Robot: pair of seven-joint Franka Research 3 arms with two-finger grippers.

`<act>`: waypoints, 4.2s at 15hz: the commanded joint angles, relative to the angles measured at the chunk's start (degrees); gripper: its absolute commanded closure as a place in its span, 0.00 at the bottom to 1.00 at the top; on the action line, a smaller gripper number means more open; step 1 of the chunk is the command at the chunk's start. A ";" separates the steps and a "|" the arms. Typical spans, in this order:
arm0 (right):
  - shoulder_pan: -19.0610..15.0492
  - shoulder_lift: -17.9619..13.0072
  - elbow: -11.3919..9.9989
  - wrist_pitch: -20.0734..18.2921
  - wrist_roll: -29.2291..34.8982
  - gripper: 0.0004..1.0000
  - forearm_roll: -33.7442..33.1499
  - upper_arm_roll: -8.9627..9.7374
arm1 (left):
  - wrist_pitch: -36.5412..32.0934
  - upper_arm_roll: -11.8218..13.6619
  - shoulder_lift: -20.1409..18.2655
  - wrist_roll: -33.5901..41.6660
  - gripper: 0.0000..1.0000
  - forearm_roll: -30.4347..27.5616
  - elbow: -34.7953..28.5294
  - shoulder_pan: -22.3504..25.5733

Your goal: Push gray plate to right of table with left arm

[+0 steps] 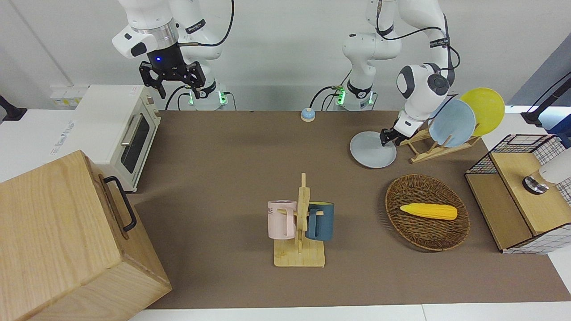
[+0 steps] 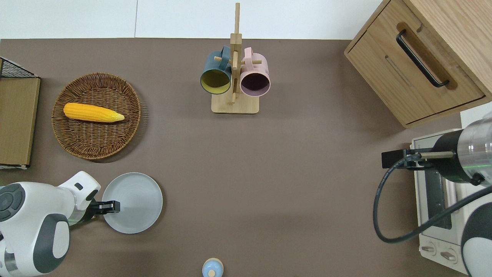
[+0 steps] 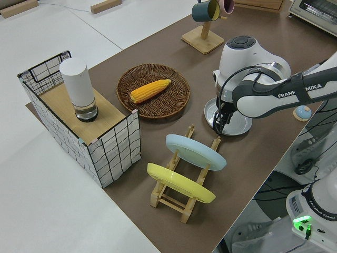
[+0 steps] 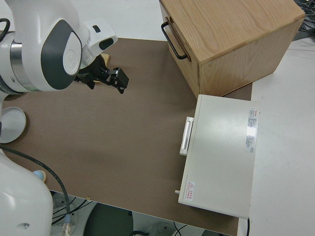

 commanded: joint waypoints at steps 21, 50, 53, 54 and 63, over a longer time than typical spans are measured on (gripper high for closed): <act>-1.40 -1.57 -1.56 0.01 0.59 0.01 1.23 0.83 | 1.64 1.08 0.84 -2.01 1.00 0.98 -2.24 -0.43; -1.40 -1.57 -1.56 0.01 0.59 0.00 1.23 0.83 | 6.30 -19.29 3.47 -28.18 1.00 -14.05 -2.24 -8.61; -1.40 -1.57 -1.56 0.01 0.59 0.00 1.23 0.83 | 8.84 -23.78 4.26 -34.09 1.00 -14.83 -1.89 -9.04; -1.40 -1.57 -1.56 0.01 0.59 0.00 1.23 0.83 | 9.46 -24.66 4.70 -34.71 1.00 -15.97 -1.80 -9.31; -1.40 -1.57 -1.56 0.01 0.59 0.00 1.23 0.83 | 18.68 -25.46 10.93 -44.28 1.00 -21.17 2.41 -19.93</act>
